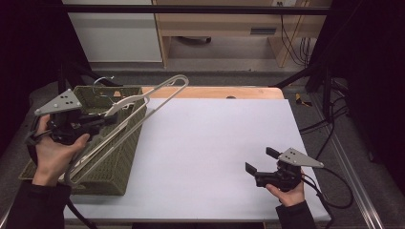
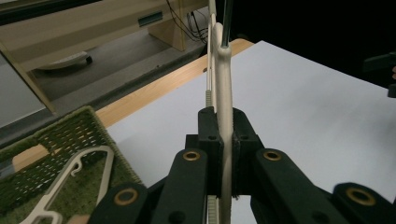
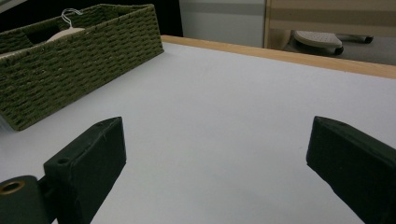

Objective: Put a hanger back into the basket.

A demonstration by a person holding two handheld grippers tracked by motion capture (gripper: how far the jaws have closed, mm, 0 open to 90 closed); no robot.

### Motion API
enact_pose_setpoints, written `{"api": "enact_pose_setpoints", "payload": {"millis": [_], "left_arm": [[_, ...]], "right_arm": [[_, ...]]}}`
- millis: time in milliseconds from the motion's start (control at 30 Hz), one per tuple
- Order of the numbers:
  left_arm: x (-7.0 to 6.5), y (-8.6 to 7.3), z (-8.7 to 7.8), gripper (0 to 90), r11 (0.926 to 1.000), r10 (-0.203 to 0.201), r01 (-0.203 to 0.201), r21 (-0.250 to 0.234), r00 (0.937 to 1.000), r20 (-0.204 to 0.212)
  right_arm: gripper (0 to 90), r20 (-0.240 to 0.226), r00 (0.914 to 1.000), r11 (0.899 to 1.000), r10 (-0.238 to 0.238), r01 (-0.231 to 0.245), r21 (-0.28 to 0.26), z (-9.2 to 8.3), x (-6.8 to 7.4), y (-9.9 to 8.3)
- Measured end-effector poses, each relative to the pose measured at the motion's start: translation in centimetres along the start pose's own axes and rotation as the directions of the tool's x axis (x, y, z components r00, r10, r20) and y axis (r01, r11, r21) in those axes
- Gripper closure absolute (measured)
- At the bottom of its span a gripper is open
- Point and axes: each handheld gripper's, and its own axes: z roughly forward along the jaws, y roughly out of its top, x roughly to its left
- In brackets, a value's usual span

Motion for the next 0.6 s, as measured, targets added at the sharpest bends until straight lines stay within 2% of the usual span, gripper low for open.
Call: {"api": "enact_pose_setpoints", "payload": {"millis": [200,600], "left_arm": [[2.4,-0.5,-0.4,85.6,0.9997,-0.003,0.004,0.022,0.9991,-0.042],[6.9,-2.9,-1.0,85.6,0.9985,-0.035,0.038,0.039,0.9964,-0.078]], "right_arm": [[4.9,0.008,1.0000,1.000,0.006,-0.006,0.004,0.1,-0.2,-0.1],[4.1,0.011,0.9999,1.000,0.000,0.000,0.011,0.2,-0.2,-0.2]]}}
